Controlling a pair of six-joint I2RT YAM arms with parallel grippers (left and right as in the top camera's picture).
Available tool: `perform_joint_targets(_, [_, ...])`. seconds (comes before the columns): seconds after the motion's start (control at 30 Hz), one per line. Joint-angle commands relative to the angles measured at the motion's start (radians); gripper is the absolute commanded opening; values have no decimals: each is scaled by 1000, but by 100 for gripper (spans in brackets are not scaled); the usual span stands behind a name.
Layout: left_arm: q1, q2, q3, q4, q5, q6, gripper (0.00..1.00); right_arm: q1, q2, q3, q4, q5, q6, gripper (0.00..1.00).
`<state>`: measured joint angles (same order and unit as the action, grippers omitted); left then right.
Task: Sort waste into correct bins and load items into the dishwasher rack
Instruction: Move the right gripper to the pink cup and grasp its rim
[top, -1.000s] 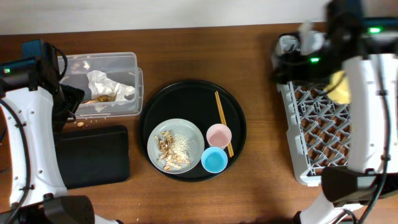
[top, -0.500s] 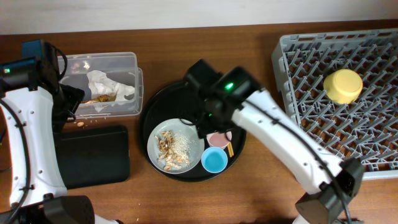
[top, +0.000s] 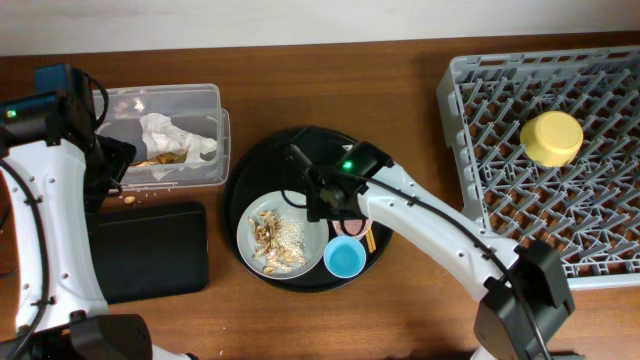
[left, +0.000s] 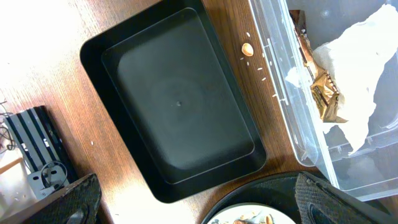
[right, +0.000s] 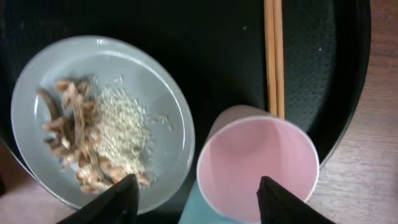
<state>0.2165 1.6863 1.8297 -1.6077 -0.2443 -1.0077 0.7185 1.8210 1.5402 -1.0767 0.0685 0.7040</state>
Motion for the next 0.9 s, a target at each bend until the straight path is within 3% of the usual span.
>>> perform_joint_targets(0.0, [7, -25, -2, -2, -18, -10, 99, 0, 45, -9, 21, -22, 15, 61])
perform_joint_targets(0.23, [7, -25, -2, -2, -18, -10, 99, 0, 115, -9, 24, -19, 24, 60])
perform_joint_targets(0.37, [7, -25, -2, -2, -18, -10, 99, 0, 134, -10, 26, -20, 38, 54])
perform_joint_targets(0.5, [7, -25, -2, -2, -18, -10, 99, 1, 135, -11, 27, -18, 38, 40])
perform_joint_targets(0.6, [7, -25, -2, -2, -18, -10, 99, 1, 150, -11, 28, -11, 38, 37])
perform_joint_targets(0.7, [7, -25, -2, -2, -18, -10, 99, 1, 157, -11, 31, -12, 38, 17])
perform_joint_targets(0.8, [7, -25, -2, -2, -18, -10, 99, 0, 154, 0, 33, -16, 38, 14])
perform_joint_targets(0.87, [7, -25, -2, -2, -18, -10, 99, -1, 153, 23, 17, -15, 37, 4])
